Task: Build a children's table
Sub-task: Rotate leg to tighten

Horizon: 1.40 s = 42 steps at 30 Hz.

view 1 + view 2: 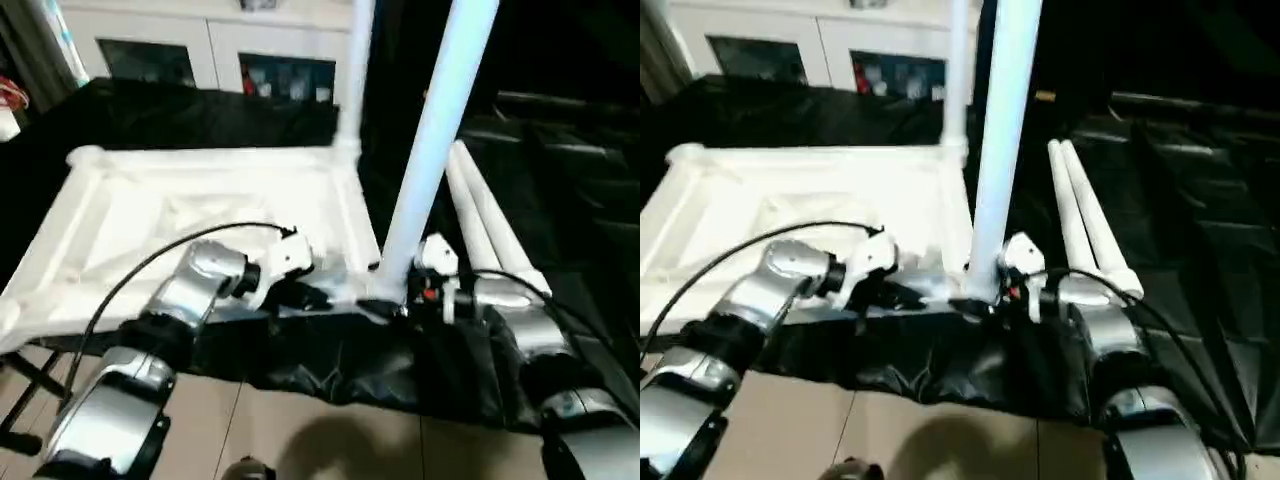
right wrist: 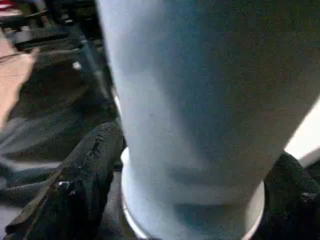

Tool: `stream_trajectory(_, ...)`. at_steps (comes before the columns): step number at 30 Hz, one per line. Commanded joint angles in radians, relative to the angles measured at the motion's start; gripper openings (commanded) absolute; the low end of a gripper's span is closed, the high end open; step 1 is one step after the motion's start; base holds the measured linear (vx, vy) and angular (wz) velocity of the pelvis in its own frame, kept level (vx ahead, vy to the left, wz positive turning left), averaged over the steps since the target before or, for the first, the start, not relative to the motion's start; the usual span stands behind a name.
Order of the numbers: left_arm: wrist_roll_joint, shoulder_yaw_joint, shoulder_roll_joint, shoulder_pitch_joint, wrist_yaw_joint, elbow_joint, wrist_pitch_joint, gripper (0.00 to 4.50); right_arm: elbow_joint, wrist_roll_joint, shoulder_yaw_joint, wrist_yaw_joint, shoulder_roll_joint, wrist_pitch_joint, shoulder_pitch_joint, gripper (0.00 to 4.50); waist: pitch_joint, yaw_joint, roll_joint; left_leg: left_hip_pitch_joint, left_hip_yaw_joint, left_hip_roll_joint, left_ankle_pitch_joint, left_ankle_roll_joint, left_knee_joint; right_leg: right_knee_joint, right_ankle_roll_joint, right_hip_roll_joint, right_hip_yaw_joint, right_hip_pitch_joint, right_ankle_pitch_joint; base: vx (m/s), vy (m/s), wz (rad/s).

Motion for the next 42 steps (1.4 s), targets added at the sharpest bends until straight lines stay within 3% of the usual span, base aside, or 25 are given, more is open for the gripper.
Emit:
stream_trajectory(1, -0.007, -0.012, -0.005, -0.003, -0.001, -0.022, 0.005, 0.00, -0.024, -0.006, 0.056, 0.060, 0.013, 0.015, 0.012, 3.28, -0.064, -0.002, -0.002, 0.027, -0.022, 0.054, -0.197, 0.078, -0.059, -0.070, -0.267, -0.079, 0.045, 0.036, -0.048, 0.000, 0.000, 0.00)
stream_trajectory(7, -0.013, -0.004, -0.006, -0.003, 0.015, -0.019, 0.004, 0.00, -0.053, 0.002, 0.055, 0.061, 0.025, 0.043, 0.028, 2.84, -0.064, 0.000, -0.003, 0.027, -0.022, 0.053, -0.204, 0.063, -0.061, -0.070, -0.265, -0.080, 0.045, 0.036, -0.057, 0.000, 0.000, 0.00)
stream_trajectory(8, -0.010, 0.010, -0.032, -0.014, 0.077, -0.003, 0.009, 0.00, -0.032, 0.012, 0.029, 0.004, 0.053, 0.055, 0.020, 2.80, -0.064, 0.000, -0.006, 0.026, -0.021, 0.052, -0.201, 0.064, -0.060, -0.070, -0.263, -0.080, 0.045, 0.037, -0.057, 0.000, 0.000, 0.00)
stream_trajectory(11, 0.016, 0.033, -0.086, -0.049, 0.232, 0.054, -0.003, 0.00, 0.043, -0.002, -0.021, -0.180, 0.103, 0.047, -0.015, 2.77, -0.062, -0.003, -0.005, 0.028, -0.023, 0.052, -0.224, 0.045, -0.064, -0.074, -0.258, -0.083, 0.046, 0.032, -0.107, 0.000, 0.000, 0.00)
stream_trajectory(12, 0.023, 0.038, -0.101, -0.061, 0.270, 0.072, 0.004, 0.00, 0.067, -0.010, -0.029, -0.239, 0.114, 0.054, -0.027, 2.77, -0.057, -0.007, -0.004, 0.034, -0.025, 0.051, -0.265, 0.019, -0.068, -0.084, -0.244, -0.084, 0.048, 0.029, -0.187, 0.000, 0.000, 0.00)
stream_trajectory(14, 0.035, 0.042, -0.124, -0.079, 0.327, 0.099, 0.017, 0.00, 0.103, -0.028, -0.039, -0.342, 0.131, 0.055, -0.045, 2.76, -0.058, -0.008, -0.003, 0.033, -0.027, 0.051, -0.280, 0.005, -0.070, -0.087, -0.226, -0.087, 0.049, 0.032, -0.227, 0.000, 0.000, 0.00)
stream_trajectory(17, 0.052, 0.065, -0.197, -0.138, 0.515, 0.177, 0.060, 0.00, 0.185, -0.075, -0.052, -0.604, 0.176, 0.062, -0.085, 2.76, -0.060, -0.015, -0.001, 0.038, -0.027, 0.048, -0.271, -0.017, -0.071, -0.086, -0.222, -0.083, 0.051, 0.028, -0.204, 0.000, 0.000, 0.00)
stream_trajectory(19, 0.054, 0.073, -0.224, -0.160, 0.576, 0.208, 0.059, 0.00, 0.203, -0.104, -0.054, -0.689, 0.195, 0.062, -0.095, 2.76, -0.062, -0.013, -0.003, 0.032, -0.026, 0.046, -0.248, -0.004, -0.067, -0.085, -0.223, -0.084, 0.051, 0.033, -0.161, 0.000, 0.000, 0.00)
stream_trajectory(22, 0.065, 0.075, -0.249, -0.176, 0.632, 0.239, 0.017, 0.00, 0.234, -0.102, -0.076, -0.753, 0.222, 0.070, -0.109, 2.76, -0.068, -0.008, 0.001, 0.030, -0.026, 0.044, -0.193, 0.021, -0.062, -0.075, -0.226, -0.080, 0.049, 0.036, -0.049, 0.000, 0.000, 0.00)
stream_trajectory(23, 0.069, 0.072, -0.251, -0.176, 0.638, 0.242, 0.003, 0.00, 0.238, -0.092, -0.083, -0.749, 0.226, 0.074, -0.110, 3.31, -0.068, -0.008, 0.000, 0.029, -0.025, 0.044, -0.190, 0.029, -0.061, -0.075, -0.229, -0.080, 0.049, 0.037, -0.033, 0.000, 0.000, 0.00)
stream_trajectory(24, 0.084, 0.056, -0.251, -0.174, 0.641, 0.249, -0.038, 0.00, 0.242, -0.071, -0.100, -0.755, 0.234, 0.074, -0.112, 3.45, -0.069, -0.005, 0.000, 0.026, -0.025, 0.044, -0.176, 0.049, -0.060, -0.072, -0.232, -0.080, 0.047, 0.040, 0.004, 0.000, 0.000, 0.00)
stream_trajectory(27, 0.099, 0.041, -0.249, -0.172, 0.633, 0.256, -0.076, 0.00, 0.242, -0.068, -0.106, -0.773, 0.235, 0.064, -0.115, 3.49, -0.068, -0.007, 0.001, 0.026, -0.026, 0.046, -0.182, 0.058, -0.061, -0.071, -0.232, -0.080, 0.045, 0.040, 0.009, 0.000, 0.000, 0.00)
stream_trajectory(29, 0.110, 0.031, -0.245, -0.172, 0.632, 0.265, -0.108, 0.00, 0.241, -0.083, -0.099, -0.795, 0.228, 0.041, -0.119, 3.82, -0.067, -0.008, 0.000, 0.027, -0.026, 0.046, -0.199, 0.052, -0.062, -0.076, -0.229, -0.082, 0.045, 0.040, -0.025, 0.000, 0.000, 0.00)
stream_trajectory(32, 0.115, 0.032, -0.245, -0.173, 0.660, 0.276, -0.147, 0.00, 0.216, -0.078, -0.109, -0.813, 0.215, 0.022, -0.119, 3.82, -0.066, -0.009, -0.004, 0.028, -0.026, 0.048, -0.210, 0.045, -0.064, -0.077, -0.226, -0.082, 0.047, 0.039, -0.053, 0.000, 0.000, 0.00)
stream_trajectory(34, 0.087, 0.065, -0.247, -0.178, 0.664, 0.284, -0.161, 0.00, 0.152, -0.049, -0.139, -0.787, 0.193, 0.026, -0.102, 3.82, -0.066, -0.008, -0.006, 0.028, -0.025, 0.047, -0.201, 0.048, -0.063, -0.076, -0.224, -0.082, 0.047, 0.040, -0.045, 0.000, 0.000, 0.00)
stream_trajectory(35, 0.077, 0.076, -0.248, -0.179, 0.659, 0.284, -0.162, 0.44, 0.129, -0.039, -0.146, -0.774, 0.185, 0.031, -0.094, 3.89, -0.066, -0.006, -0.005, 0.028, -0.024, 0.047, -0.194, 0.052, -0.062, -0.076, -0.221, -0.081, 0.048, 0.041, -0.031, 0.000, 0.000, 0.00)
stream_trajectory(37, 0.068, 0.091, -0.242, -0.178, 0.667, 0.279, -0.163, 0.55, 0.069, -0.033, -0.144, -0.740, 0.163, 0.039, -0.067, 3.89, -0.073, -0.002, -0.009, 0.021, -0.025, 0.045, -0.129, 0.091, -0.053, -0.060, -0.228, -0.080, 0.046, 0.045, 0.087, 0.000, 0.000, 0.00)
stream_trajectory(42, 0.017, 0.150, -0.185, -0.136, 0.645, 0.177, -0.140, 0.94, -0.123, -0.025, -0.115, -0.630, 0.067, 0.091, 0.038, 3.89, -0.078, 0.002, -0.014, 0.013, -0.024, 0.043, -0.058, 0.142, -0.040, -0.046, -0.244, -0.076, 0.041, 0.049, 0.213, 0.000, 0.000, 0.00)
